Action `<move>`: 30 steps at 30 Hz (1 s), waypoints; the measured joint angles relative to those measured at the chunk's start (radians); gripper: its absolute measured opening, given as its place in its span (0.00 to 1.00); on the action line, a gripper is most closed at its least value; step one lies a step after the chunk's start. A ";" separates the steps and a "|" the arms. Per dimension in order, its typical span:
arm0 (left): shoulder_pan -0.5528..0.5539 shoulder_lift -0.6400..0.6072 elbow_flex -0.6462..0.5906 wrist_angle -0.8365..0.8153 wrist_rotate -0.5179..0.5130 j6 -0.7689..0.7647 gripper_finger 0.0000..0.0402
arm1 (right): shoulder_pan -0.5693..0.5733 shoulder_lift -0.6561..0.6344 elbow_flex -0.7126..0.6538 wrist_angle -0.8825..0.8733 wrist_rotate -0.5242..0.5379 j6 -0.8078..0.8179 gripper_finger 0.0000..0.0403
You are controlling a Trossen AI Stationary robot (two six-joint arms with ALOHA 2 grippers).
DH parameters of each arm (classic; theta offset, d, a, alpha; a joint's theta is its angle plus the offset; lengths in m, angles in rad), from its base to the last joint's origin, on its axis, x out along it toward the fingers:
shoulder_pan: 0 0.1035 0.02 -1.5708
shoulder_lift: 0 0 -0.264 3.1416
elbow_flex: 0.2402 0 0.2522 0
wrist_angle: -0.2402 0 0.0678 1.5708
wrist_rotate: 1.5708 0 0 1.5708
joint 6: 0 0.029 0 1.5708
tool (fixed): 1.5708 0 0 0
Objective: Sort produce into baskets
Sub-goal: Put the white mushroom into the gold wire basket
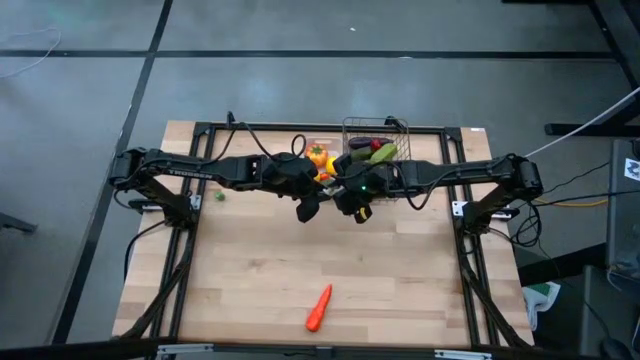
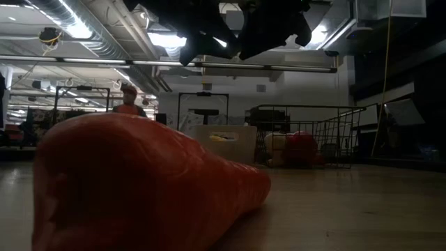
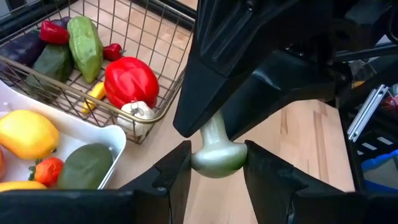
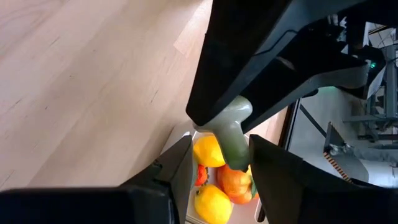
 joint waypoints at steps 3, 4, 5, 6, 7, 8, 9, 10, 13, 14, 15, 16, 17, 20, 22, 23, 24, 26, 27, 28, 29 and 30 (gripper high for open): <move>0.000 0.000 0.000 0.000 0.000 0.000 0.33 | 0.000 0.000 0.000 0.000 0.000 0.000 0.38; 0.000 0.000 0.000 -0.001 0.000 0.000 0.33 | 0.000 0.000 0.000 0.000 0.000 0.000 0.38; 0.000 0.000 0.000 -0.001 0.000 0.000 0.33 | 0.000 0.000 0.000 0.000 -0.001 0.000 0.38; 0.000 0.000 0.000 -0.001 0.000 -0.001 0.33 | 0.000 0.000 0.000 0.000 -0.002 0.000 0.38; 0.000 0.000 0.000 -0.001 0.000 -0.001 0.33 | 0.000 0.000 0.000 0.000 -0.004 0.000 0.38; 0.000 0.000 0.000 -0.001 0.000 -0.001 0.33 | 0.000 0.000 0.000 0.000 -0.006 0.000 0.38; 0.000 0.000 0.000 -0.001 0.000 0.000 0.33 | 0.000 0.000 0.000 0.000 -0.008 0.000 0.38; 0.000 0.000 0.000 -0.002 0.000 -0.001 0.33 | 0.000 0.000 0.000 0.000 -0.013 0.000 0.38; 0.000 0.000 0.000 -0.002 0.002 -0.007 0.33 | 0.000 0.000 0.000 0.000 -0.024 0.000 0.38; 0.000 0.000 0.000 -0.002 0.002 -0.010 0.33 | 0.000 0.000 0.000 0.000 -0.024 0.000 0.38; 0.000 0.000 0.000 -0.002 0.002 -0.012 0.33 | 0.000 0.000 0.000 0.000 -0.024 0.000 0.38; 0.000 0.000 0.000 -0.003 0.002 -0.012 0.33 | 0.000 0.000 0.000 0.000 -0.024 0.000 0.38; 0.000 0.000 0.000 -0.004 0.002 -0.013 0.33 | 0.000 0.000 0.000 0.000 -0.024 0.000 0.38; 0.000 0.000 0.000 -0.005 0.002 -0.013 0.33 | 0.000 0.000 0.000 0.000 -0.024 0.000 0.38; 0.000 0.000 0.000 -0.005 0.002 -0.014 0.33 | 0.001 0.000 0.000 0.000 -0.024 0.000 0.38; 0.000 0.000 0.000 -0.005 0.002 -0.014 0.33 | 0.001 0.000 0.000 0.000 -0.024 0.000 0.38; 0.000 0.000 0.000 -0.005 0.002 -0.014 0.33 | 0.001 0.000 0.000 0.000 -0.024 0.000 0.38; 0.000 0.000 0.000 -0.005 0.002 -0.014 0.33 | 0.001 0.000 0.000 0.000 -0.024 0.000 0.38; 0.000 0.000 0.000 -0.005 0.002 -0.015 0.33 | 0.001 0.000 0.000 0.000 -0.024 0.000 0.38; 0.000 0.000 0.000 -0.005 0.002 -0.015 0.33 | 0.001 0.000 0.000 0.000 -0.024 0.000 0.38; 0.000 0.000 0.000 -0.005 0.002 -0.015 0.33 | 0.001 0.000 0.000 0.000 -0.024 0.000 0.38; 0.000 0.000 0.000 -0.005 0.002 -0.015 0.33 | 0.001 0.000 0.000 0.000 -0.024 0.000 0.38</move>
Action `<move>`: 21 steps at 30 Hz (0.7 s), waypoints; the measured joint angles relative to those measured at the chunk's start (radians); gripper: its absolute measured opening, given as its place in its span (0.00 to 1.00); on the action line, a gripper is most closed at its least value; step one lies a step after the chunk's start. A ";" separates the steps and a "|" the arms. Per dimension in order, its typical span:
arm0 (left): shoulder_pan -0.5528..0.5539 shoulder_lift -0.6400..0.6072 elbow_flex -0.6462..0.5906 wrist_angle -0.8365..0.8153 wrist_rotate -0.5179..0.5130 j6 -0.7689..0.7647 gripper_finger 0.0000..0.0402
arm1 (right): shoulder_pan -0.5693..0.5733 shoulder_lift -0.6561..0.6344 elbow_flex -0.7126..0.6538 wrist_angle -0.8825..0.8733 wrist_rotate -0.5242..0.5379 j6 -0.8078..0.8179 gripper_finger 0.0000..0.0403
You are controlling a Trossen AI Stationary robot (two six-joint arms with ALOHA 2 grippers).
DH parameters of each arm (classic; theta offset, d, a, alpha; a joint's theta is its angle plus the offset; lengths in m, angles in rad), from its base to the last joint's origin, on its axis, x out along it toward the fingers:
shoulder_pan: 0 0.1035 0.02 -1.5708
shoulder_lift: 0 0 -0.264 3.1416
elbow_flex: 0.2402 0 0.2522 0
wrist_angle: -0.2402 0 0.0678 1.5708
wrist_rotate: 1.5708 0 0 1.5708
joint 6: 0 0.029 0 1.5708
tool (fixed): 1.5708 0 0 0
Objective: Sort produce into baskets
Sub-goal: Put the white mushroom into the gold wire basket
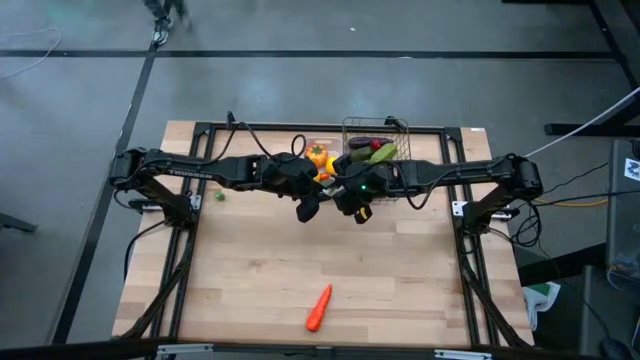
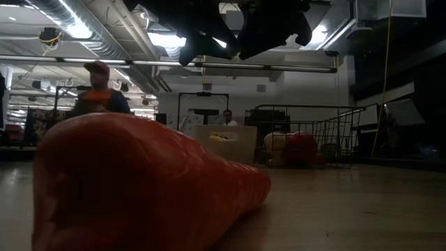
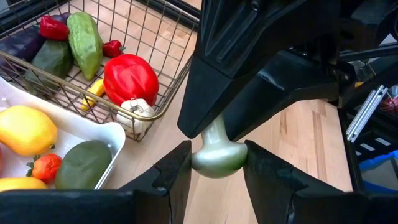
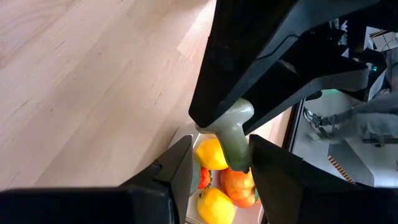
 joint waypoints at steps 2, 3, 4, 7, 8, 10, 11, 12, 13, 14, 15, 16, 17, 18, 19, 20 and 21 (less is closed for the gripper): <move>0.000 0.000 0.000 0.000 0.000 0.000 0.33 | 0.000 0.000 0.000 0.000 0.000 0.000 0.38; 0.000 0.000 0.000 0.000 0.000 0.000 0.33 | 0.000 0.000 0.000 0.000 0.000 0.000 0.38; 0.000 0.000 0.000 0.000 0.000 0.000 0.33 | 0.000 0.000 0.000 0.000 0.000 0.000 0.38; 0.000 0.000 0.000 0.000 0.000 0.000 0.33 | 0.000 0.000 0.000 0.000 0.000 0.000 0.38; 0.000 0.000 0.000 0.000 0.000 0.000 0.33 | 0.000 0.000 0.000 0.000 0.000 0.000 0.38; 0.000 0.000 0.000 0.000 0.000 0.000 0.33 | 0.000 0.000 0.000 0.000 0.000 0.000 0.37; 0.000 0.000 0.000 0.000 0.000 0.000 0.33 | 0.000 0.000 0.000 0.000 0.000 0.000 0.36; 0.000 0.000 0.000 0.000 0.000 0.000 0.33 | 0.000 0.000 0.000 0.000 0.000 0.000 0.35; 0.000 0.000 0.000 0.000 0.000 0.000 0.33 | 0.000 0.000 0.000 0.000 0.000 0.000 0.32; 0.000 0.001 0.000 0.000 0.000 0.000 0.33 | 0.000 0.000 0.000 0.001 0.000 0.000 0.30; 0.000 0.001 0.000 0.000 0.000 0.000 0.33 | 0.000 0.000 0.000 0.002 0.000 0.000 0.27; 0.000 0.001 0.000 0.000 0.000 0.000 0.33 | -0.001 0.000 0.000 0.003 0.000 0.000 0.25; 0.000 0.001 0.000 0.000 0.000 0.000 0.33 | -0.001 0.000 0.000 0.003 0.000 0.000 0.22; 0.000 0.001 0.000 0.000 0.000 0.000 0.33 | -0.001 0.000 0.000 0.004 0.000 0.000 0.20; 0.000 0.001 0.000 -0.001 0.000 0.000 0.33 | -0.001 0.000 0.000 0.004 0.000 0.000 0.18; 0.000 0.001 0.000 -0.001 0.000 0.000 0.33 | -0.001 0.000 0.000 0.003 0.000 0.000 0.16; 0.000 0.001 0.000 -0.001 0.001 0.000 0.33 | -0.001 0.000 0.000 0.002 0.000 0.000 0.15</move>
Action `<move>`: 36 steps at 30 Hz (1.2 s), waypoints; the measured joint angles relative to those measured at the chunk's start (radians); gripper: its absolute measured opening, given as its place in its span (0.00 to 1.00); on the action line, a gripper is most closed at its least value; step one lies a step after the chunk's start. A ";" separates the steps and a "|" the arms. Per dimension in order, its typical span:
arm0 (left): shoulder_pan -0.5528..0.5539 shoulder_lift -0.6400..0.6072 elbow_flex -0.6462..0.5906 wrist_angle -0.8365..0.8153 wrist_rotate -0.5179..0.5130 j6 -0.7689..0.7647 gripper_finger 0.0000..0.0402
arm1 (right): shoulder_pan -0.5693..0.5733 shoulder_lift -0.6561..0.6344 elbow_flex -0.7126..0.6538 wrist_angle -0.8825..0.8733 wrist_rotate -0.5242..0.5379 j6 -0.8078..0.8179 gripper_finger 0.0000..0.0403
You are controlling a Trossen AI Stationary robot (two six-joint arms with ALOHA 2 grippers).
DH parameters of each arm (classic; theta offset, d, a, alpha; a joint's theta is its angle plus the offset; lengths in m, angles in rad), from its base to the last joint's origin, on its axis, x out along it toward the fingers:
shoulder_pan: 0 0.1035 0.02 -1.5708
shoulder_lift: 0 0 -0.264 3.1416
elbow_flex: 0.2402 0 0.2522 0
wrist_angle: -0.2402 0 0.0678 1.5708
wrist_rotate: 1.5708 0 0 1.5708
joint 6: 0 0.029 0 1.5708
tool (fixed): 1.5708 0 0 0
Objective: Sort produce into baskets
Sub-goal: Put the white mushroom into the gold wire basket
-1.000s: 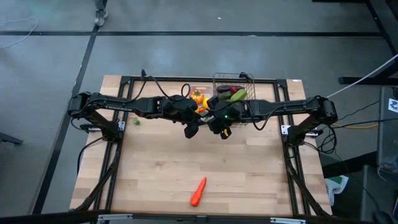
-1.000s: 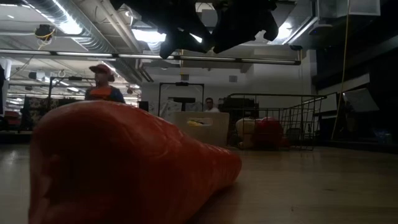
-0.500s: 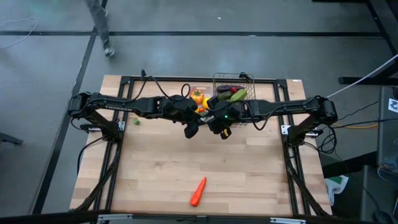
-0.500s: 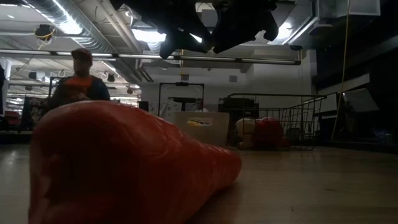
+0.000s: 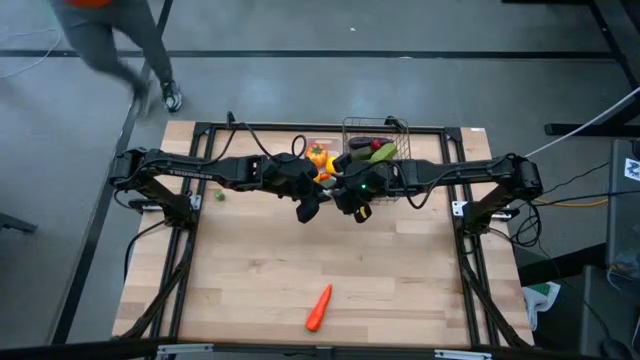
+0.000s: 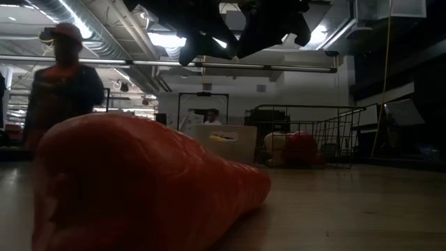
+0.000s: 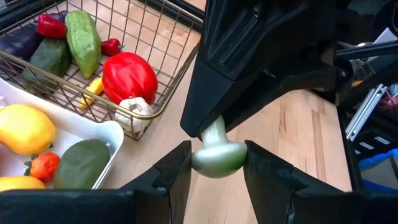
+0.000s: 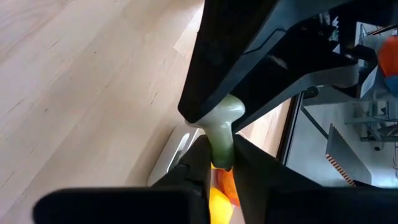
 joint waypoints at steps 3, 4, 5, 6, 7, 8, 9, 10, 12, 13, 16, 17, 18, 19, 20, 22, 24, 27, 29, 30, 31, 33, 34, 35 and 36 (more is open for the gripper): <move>0.000 0.000 0.000 0.000 0.000 0.000 0.33 | 0.000 0.000 0.000 -0.002 0.000 0.000 0.11; 0.000 0.000 0.000 0.000 0.000 0.001 0.33 | 0.000 0.000 0.000 -0.002 0.000 0.000 0.10; 0.000 0.000 0.000 0.000 0.000 0.005 0.33 | 0.000 0.000 0.000 -0.002 0.000 0.000 0.10; 0.000 0.000 0.000 0.000 0.000 0.009 0.33 | 0.000 0.000 0.000 -0.002 0.000 0.000 0.10; 0.000 0.000 0.000 0.000 0.000 0.011 0.33 | 0.000 0.000 0.000 -0.002 -0.001 0.000 0.10; 0.000 0.000 0.000 0.000 0.000 0.012 0.33 | 0.000 0.000 0.000 -0.002 -0.001 0.000 0.10; 0.000 0.000 0.000 0.000 0.000 0.016 0.33 | 0.000 0.000 0.000 -0.002 -0.001 0.000 0.10; 0.000 0.000 0.000 0.000 0.000 0.024 0.34 | 0.000 0.000 0.000 -0.002 -0.001 0.000 0.10; 0.000 0.000 0.000 0.000 -0.001 0.034 0.36 | 0.000 0.000 0.000 -0.003 -0.001 0.000 0.11; 0.000 0.000 0.000 0.000 -0.003 0.034 0.38 | 0.000 0.000 0.000 -0.004 -0.002 0.000 0.11; 0.002 0.000 0.000 0.000 -0.005 0.034 0.44 | 0.000 0.000 0.000 -0.005 -0.005 0.000 0.11; 0.003 0.000 0.000 0.000 -0.006 0.035 0.47 | 0.000 0.000 0.000 -0.005 -0.006 0.000 0.11; 0.006 0.000 0.000 0.000 -0.006 0.036 0.49 | 0.000 0.000 0.000 -0.006 -0.007 0.000 0.11; 0.008 0.000 0.000 0.000 -0.005 0.037 0.51 | 0.000 0.000 0.000 -0.006 -0.005 0.000 0.11; 0.012 0.000 0.000 0.000 -0.005 0.037 0.52 | -0.001 0.000 0.000 -0.008 0.003 0.000 0.11; 0.025 -0.001 0.000 0.000 -0.005 0.037 0.55 | -0.009 0.000 0.000 -0.021 0.046 0.000 0.11; 0.042 -0.002 0.000 0.001 -0.006 0.038 0.56 | -0.023 0.000 0.000 -0.050 0.100 0.000 0.11; 0.073 -0.002 0.000 0.000 -0.005 0.038 0.56 | -0.070 0.000 0.000 -0.130 0.188 0.003 0.11; 0.096 -0.002 0.000 0.000 -0.005 0.038 0.56 | -0.111 0.000 0.000 -0.202 0.226 0.025 0.11; 0.108 -0.002 0.000 0.000 -0.005 0.039 0.56 | -0.134 0.000 0.000 -0.240 0.231 0.040 0.11; 0.119 -0.003 0.000 -0.002 -0.005 0.047 0.55 | -0.159 0.000 0.000 -0.276 0.231 0.059 0.11; 0.139 -0.003 0.000 -0.019 -0.005 0.069 0.55 | -0.210 0.000 0.000 -0.350 0.220 0.091 0.11; 0.149 -0.003 0.000 -0.032 -0.005 0.080 0.55 | -0.237 0.000 0.000 -0.382 0.207 0.105 0.11; 0.159 -0.003 0.000 -0.050 -0.005 0.087 0.55 | -0.263 0.000 0.000 -0.407 0.189 0.116 0.11; 0.168 -0.003 0.000 -0.070 -0.004 0.094 0.55 | -0.288 0.000 0.000 -0.426 0.167 0.128 0.11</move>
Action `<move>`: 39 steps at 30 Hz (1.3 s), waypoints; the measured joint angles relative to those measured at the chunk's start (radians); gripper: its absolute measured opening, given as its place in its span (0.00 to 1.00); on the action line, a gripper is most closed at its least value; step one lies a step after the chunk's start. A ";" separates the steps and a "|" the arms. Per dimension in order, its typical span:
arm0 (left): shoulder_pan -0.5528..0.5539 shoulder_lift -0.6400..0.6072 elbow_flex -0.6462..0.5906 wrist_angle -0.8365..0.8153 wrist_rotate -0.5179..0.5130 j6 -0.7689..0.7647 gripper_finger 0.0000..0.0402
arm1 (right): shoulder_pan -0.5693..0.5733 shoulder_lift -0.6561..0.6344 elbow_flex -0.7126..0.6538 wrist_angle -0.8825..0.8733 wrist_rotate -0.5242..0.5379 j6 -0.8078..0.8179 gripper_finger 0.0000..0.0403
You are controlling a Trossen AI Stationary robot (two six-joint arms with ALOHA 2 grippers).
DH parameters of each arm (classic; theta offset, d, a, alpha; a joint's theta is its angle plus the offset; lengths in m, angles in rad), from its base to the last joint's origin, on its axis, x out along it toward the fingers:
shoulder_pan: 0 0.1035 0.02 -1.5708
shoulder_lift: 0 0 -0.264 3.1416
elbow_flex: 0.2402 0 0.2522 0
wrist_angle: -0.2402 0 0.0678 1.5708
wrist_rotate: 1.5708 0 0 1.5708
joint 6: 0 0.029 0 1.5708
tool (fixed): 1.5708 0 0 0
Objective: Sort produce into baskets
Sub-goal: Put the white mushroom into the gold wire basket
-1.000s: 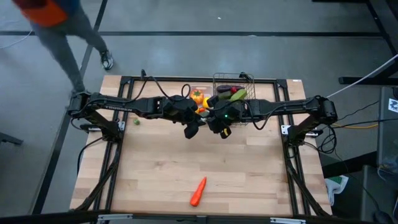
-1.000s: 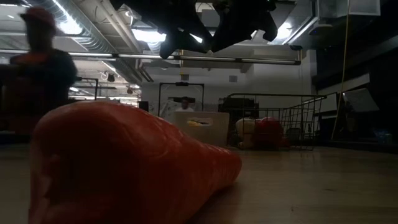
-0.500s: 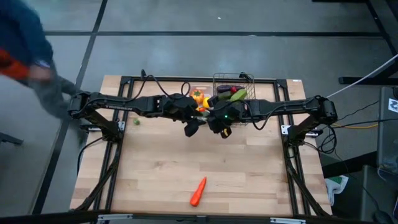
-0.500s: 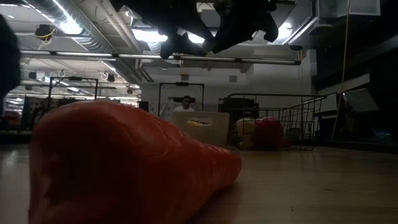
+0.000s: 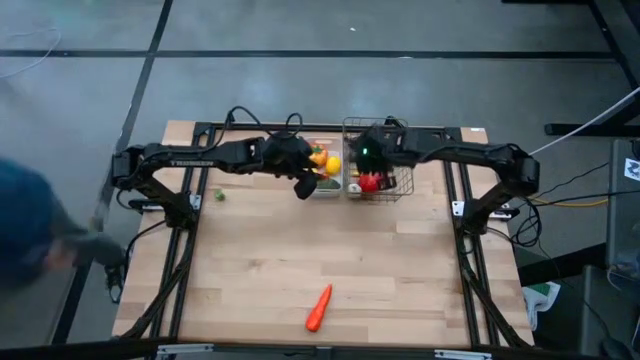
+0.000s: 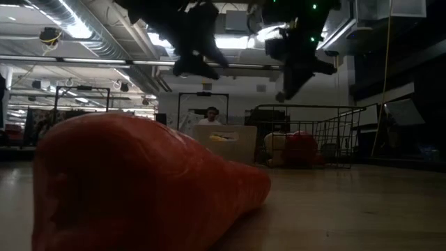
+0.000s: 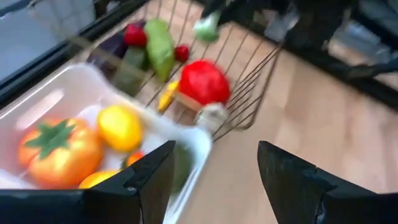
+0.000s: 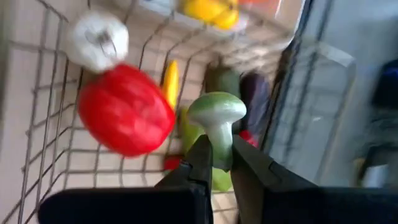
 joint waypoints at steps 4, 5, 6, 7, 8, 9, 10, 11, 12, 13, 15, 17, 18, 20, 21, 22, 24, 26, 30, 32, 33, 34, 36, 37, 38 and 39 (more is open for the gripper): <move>0.038 0.000 0.000 -0.111 0.000 0.015 0.56 | -0.089 0.000 0.000 -0.025 -0.109 0.012 0.11; 0.046 0.000 0.000 -0.146 0.000 0.015 0.56 | -0.108 0.000 0.000 -0.024 -0.129 0.013 0.11; 0.055 0.000 0.000 -0.184 0.000 0.015 0.56 | -0.125 0.000 0.000 -0.022 -0.150 0.013 0.11; 0.063 0.000 0.000 -0.227 0.000 0.016 0.56 | -0.141 0.000 0.000 -0.021 -0.161 0.011 0.11; 0.071 0.000 0.000 -0.272 0.001 0.015 0.56 | -0.158 0.000 0.000 -0.019 -0.174 0.007 0.11; 0.078 0.000 0.000 -0.315 0.001 0.015 0.56 | -0.174 0.004 0.000 -0.015 -0.182 0.004 0.11; 0.084 0.000 0.000 -0.362 0.001 0.015 0.56 | -0.190 0.007 0.000 -0.011 -0.188 0.003 0.11; 0.090 0.000 0.000 -0.410 0.001 0.017 0.56 | -0.210 0.010 -0.001 -0.009 -0.200 0.003 0.11; 0.095 0.000 0.000 -0.455 0.001 0.019 0.56 | -0.229 0.016 -0.005 -0.003 -0.215 0.002 0.11; 0.099 0.000 0.000 -0.498 0.001 0.018 0.56 | -0.246 0.022 -0.011 0.012 -0.230 0.002 0.11; 0.104 0.000 0.000 -0.569 0.001 0.014 0.56 | -0.286 0.034 -0.031 0.034 -0.274 0.002 0.11; 0.105 -0.001 0.000 -0.621 0.001 -0.002 0.56 | -0.312 0.048 -0.053 0.071 -0.309 0.007 0.11; 0.105 -0.001 0.000 -0.645 0.002 -0.003 0.56 | -0.325 0.055 -0.064 0.091 -0.318 0.009 0.11; 0.105 -0.001 0.000 -0.690 0.002 -0.001 0.56 | -0.342 0.072 -0.085 0.106 -0.333 0.009 0.11; 0.105 -0.001 0.000 -0.708 0.001 0.005 0.56 | -0.345 0.083 -0.090 0.114 -0.333 0.009 0.11; 0.105 -0.001 0.000 -0.726 0.001 0.012 0.56 | -0.351 0.095 -0.094 0.121 -0.332 0.009 0.11; 0.108 -0.001 0.000 -0.757 -0.007 0.022 0.56 | -0.356 0.116 -0.098 0.119 -0.332 0.009 0.11; 0.114 -0.001 0.000 -0.787 -0.024 0.026 0.56 | -0.356 0.138 -0.098 0.124 -0.329 0.008 0.11; 0.135 -0.001 -0.010 -0.821 -0.049 0.026 0.56 | -0.354 0.176 -0.098 0.144 -0.303 0.007 0.11; 0.149 -0.001 -0.018 -0.835 -0.049 0.026 0.56 | -0.353 0.191 -0.098 0.144 -0.290 0.007 0.12; 0.155 -0.001 -0.022 -0.833 -0.050 0.026 0.56 | -0.353 0.193 -0.098 0.143 -0.288 0.007 0.13; 0.161 -0.001 -0.028 -0.835 -0.050 0.026 0.56 | -0.353 0.195 -0.098 0.140 -0.279 0.007 0.15; 0.175 -0.001 -0.040 -0.839 -0.052 0.022 0.56 | -0.353 0.196 -0.097 0.140 -0.264 0.007 0.19; 0.181 -0.001 -0.046 -0.840 -0.052 0.022 0.56 | -0.353 0.197 -0.097 0.139 -0.256 0.007 0.21; 0.188 -0.001 -0.054 -0.841 -0.052 0.021 0.56 | -0.353 0.198 -0.097 0.139 -0.247 0.007 0.24; 0.196 -0.001 -0.065 -0.841 -0.052 0.019 0.56 | -0.353 0.198 -0.097 0.140 -0.236 0.007 0.27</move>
